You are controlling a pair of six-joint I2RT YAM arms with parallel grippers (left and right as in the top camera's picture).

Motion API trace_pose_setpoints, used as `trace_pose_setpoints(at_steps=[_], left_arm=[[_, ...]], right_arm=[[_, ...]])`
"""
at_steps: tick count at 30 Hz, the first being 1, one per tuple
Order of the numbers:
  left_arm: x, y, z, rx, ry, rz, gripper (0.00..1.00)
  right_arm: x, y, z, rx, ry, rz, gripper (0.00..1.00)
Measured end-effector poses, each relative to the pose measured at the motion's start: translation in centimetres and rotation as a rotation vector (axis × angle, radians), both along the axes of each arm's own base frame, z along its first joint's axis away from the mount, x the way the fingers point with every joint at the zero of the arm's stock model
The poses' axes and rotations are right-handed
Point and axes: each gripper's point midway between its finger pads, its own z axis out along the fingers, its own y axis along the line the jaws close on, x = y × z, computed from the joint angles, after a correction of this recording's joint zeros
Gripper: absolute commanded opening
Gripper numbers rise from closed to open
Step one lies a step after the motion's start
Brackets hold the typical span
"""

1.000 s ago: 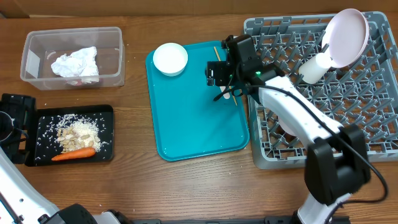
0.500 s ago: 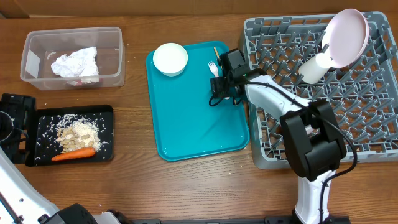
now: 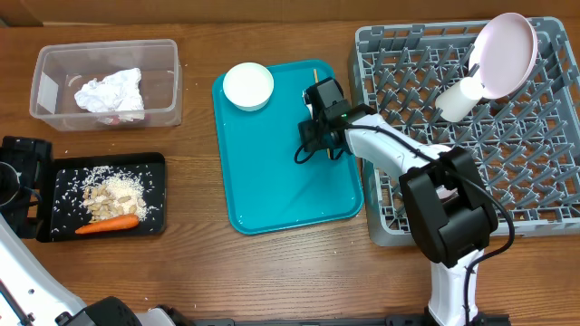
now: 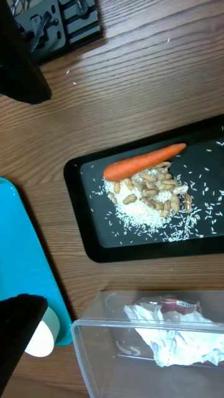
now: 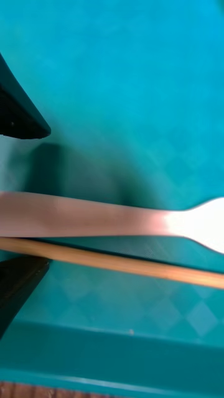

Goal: Sort waste into correct bins and load items into the dishwasher rack

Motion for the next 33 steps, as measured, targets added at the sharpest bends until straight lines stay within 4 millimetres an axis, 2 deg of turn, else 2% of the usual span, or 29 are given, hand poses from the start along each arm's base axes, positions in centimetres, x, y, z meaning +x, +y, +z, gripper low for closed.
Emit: trace_pose_setpoints(at_steps=[5, 9, 14, 17, 18, 22, 27, 33], left_arm=[[0.0, 0.0, 0.0, 0.0, 0.0, 0.0, 1.0], [0.0, 0.0, 0.0, 0.0, 0.0, 0.0, 1.0], [0.0, 0.0, 0.0, 0.0, 0.0, 0.0, 1.0], [0.0, 0.0, 0.0, 0.0, 0.0, 0.0, 1.0], [0.0, 0.0, 0.0, 0.0, 0.0, 0.0, 1.0], [0.0, 0.0, 0.0, 0.0, 0.0, 0.0, 1.0], [0.0, 0.0, 0.0, 0.0, 0.0, 0.0, 1.0], [0.0, 0.0, 0.0, 0.0, 0.0, 0.0, 1.0]], right_arm=[[-0.6, -0.5, -0.3, -0.029, 0.024, -0.01, 0.49], [-1.4, -1.0, -0.5, -0.044, 0.057, -0.047, 0.48], [-3.6, -0.8, -0.6, -0.082, 0.12, -0.066, 0.47], [-5.3, -0.6, -0.7, -0.105, 0.17, -0.071, 0.31], [-5.5, -0.7, -0.7, -0.109, 0.177, -0.076, 0.23], [-5.4, -1.0, -0.7, -0.112, 0.178, -0.099, 0.04], [-5.7, -1.1, -0.7, -0.11, 0.192, -0.126, 0.04], [-8.2, -1.5, -0.4, -0.12, 0.311, -0.131, 0.04]])
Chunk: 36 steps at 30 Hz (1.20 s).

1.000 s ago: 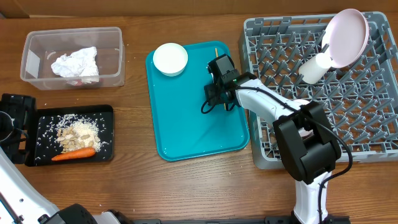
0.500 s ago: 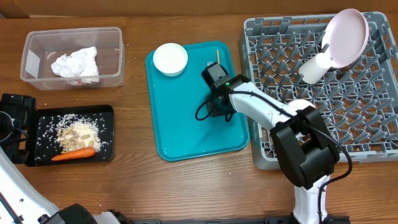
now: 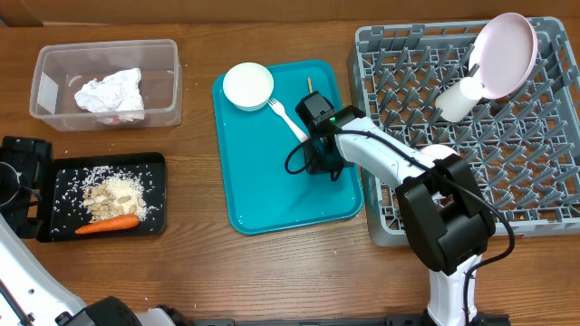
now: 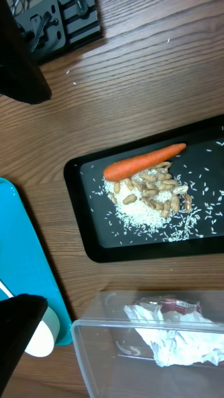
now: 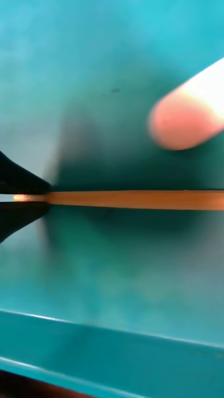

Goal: Sort waste into correct bins and load items into the dishwasher rack

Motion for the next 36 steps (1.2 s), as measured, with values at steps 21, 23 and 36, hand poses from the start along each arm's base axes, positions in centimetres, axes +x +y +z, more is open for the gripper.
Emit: trace_pose_setpoints(at_steps=[21, 23, 36], left_arm=[[0.0, 0.0, 0.0, 0.0, 0.0, 0.0, 1.0], [0.0, 0.0, 0.0, 0.0, 0.0, 0.0, 1.0], [0.0, 0.0, 0.0, 0.0, 0.0, 0.0, 1.0]], right_arm=[[6.4, -2.3, 17.8, 0.293, -0.412, -0.05, 0.52], [7.7, -0.9, 15.3, 0.294, -0.396, -0.034, 0.52], [10.5, 0.6, 2.9, 0.219, -0.282, -0.034, 0.47]])
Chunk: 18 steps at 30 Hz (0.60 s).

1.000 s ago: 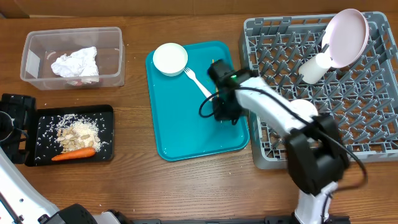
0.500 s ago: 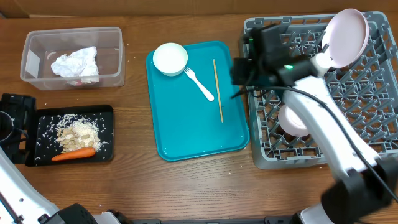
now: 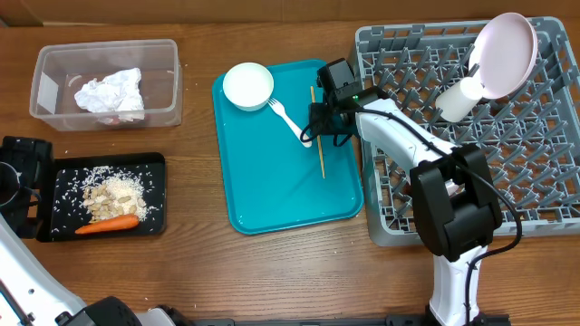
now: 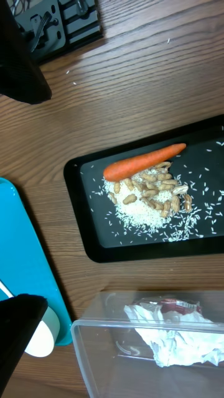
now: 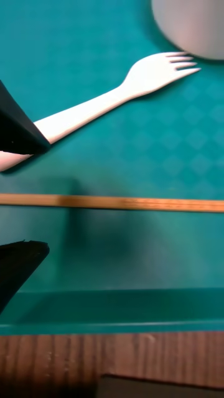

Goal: Sort waste into correct bins and load items into the dishwasher rack

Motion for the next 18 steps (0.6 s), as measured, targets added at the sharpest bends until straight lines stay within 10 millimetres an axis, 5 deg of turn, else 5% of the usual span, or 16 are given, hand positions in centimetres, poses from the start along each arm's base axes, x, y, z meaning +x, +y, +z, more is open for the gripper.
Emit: trace_pose_setpoints(at_steps=[8, 14, 18], left_arm=[[0.0, 0.0, 0.0, 0.0, 0.0, 0.0, 1.0], [0.0, 0.0, 0.0, 0.0, 0.0, 0.0, 1.0], [0.0, 0.0, 0.0, 0.0, 0.0, 0.0, 1.0]], right_arm=[[-0.5, 0.9, -2.8, -0.14, -0.021, 0.011, 0.46], [-0.3, 0.4, -3.0, -0.178, -0.028, -0.009, 0.04], [-1.0, -0.1, -2.9, -0.204, 0.02, -0.005, 0.04]])
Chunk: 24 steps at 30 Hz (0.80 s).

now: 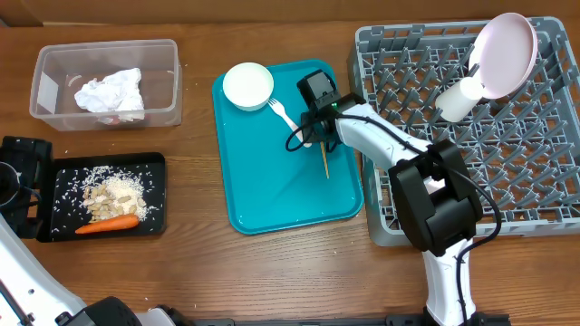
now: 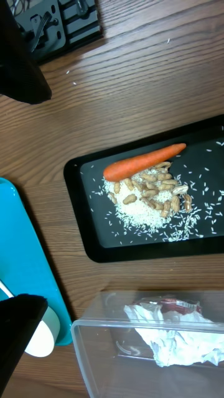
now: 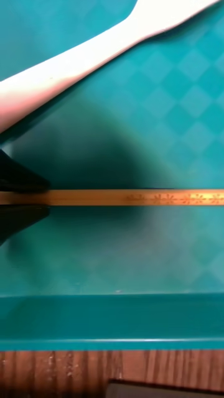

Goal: Sort waste into correct bins and load items into the dishwasher rack

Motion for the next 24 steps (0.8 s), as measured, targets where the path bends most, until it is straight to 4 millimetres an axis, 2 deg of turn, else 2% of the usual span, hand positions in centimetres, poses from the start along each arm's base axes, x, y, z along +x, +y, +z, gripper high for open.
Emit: trace_pose_setpoints(at_steps=[3, 5, 8, 9, 10, 11, 13, 16, 17, 20, 21, 22, 23, 24], left_arm=[[0.0, 0.0, 0.0, 0.0, 0.0, 0.0, 1.0], [0.0, 0.0, 0.0, 0.0, 0.0, 0.0, 1.0], [0.0, 0.0, 0.0, 0.0, 0.0, 0.0, 1.0], [0.0, 0.0, 0.0, 0.0, 0.0, 0.0, 1.0], [0.0, 0.0, 0.0, 0.0, 0.0, 0.0, 1.0], [0.0, 0.0, 0.0, 0.0, 0.0, 0.0, 1.0], [0.0, 0.0, 0.0, 0.0, 0.0, 0.0, 1.0], [0.0, 0.0, 0.0, 0.0, 0.0, 0.0, 1.0], [0.0, 0.0, 0.0, 0.0, 0.0, 0.0, 1.0], [0.0, 0.0, 0.0, 0.0, 0.0, 0.0, 1.0], [0.0, 0.0, 0.0, 0.0, 0.0, 0.0, 1.0], [0.0, 0.0, 0.0, 0.0, 0.0, 0.0, 1.0], [0.0, 0.0, 0.0, 0.0, 0.0, 0.0, 1.0], [0.0, 0.0, 0.0, 0.0, 0.0, 0.0, 1.0]], right_arm=[[-1.1, -0.5, 0.4, -0.036, 0.081, 0.001, 0.04], [-1.6, -0.8, 1.7, -0.056, 0.128, -0.002, 0.04], [-0.4, -0.5, 6.0, -0.036, 0.106, -0.004, 0.04], [0.0, -0.7, 8.6, -0.017, 0.088, -0.005, 0.04], [0.3, -0.8, 9.7, -0.006, 0.076, -0.006, 0.04], [0.5, -1.5, 12.6, 0.016, 0.056, 0.0, 0.04], [0.9, -3.5, 17.0, 0.042, 0.007, 0.007, 0.04], [1.4, -7.2, 21.5, 0.061, -0.069, 0.02, 0.04], [1.4, -8.8, 22.3, 0.067, -0.072, 0.043, 0.04], [1.6, -11.7, 21.8, 0.09, -0.038, 0.049, 0.04], [1.9, -12.9, 21.4, 0.104, -0.029, 0.042, 0.08], [2.1, -13.7, 20.8, 0.121, -0.013, 0.036, 0.28], [2.2, -13.8, 20.1, 0.138, 0.003, 0.041, 0.41], [2.3, -13.8, 19.6, 0.146, 0.008, 0.042, 0.58]])
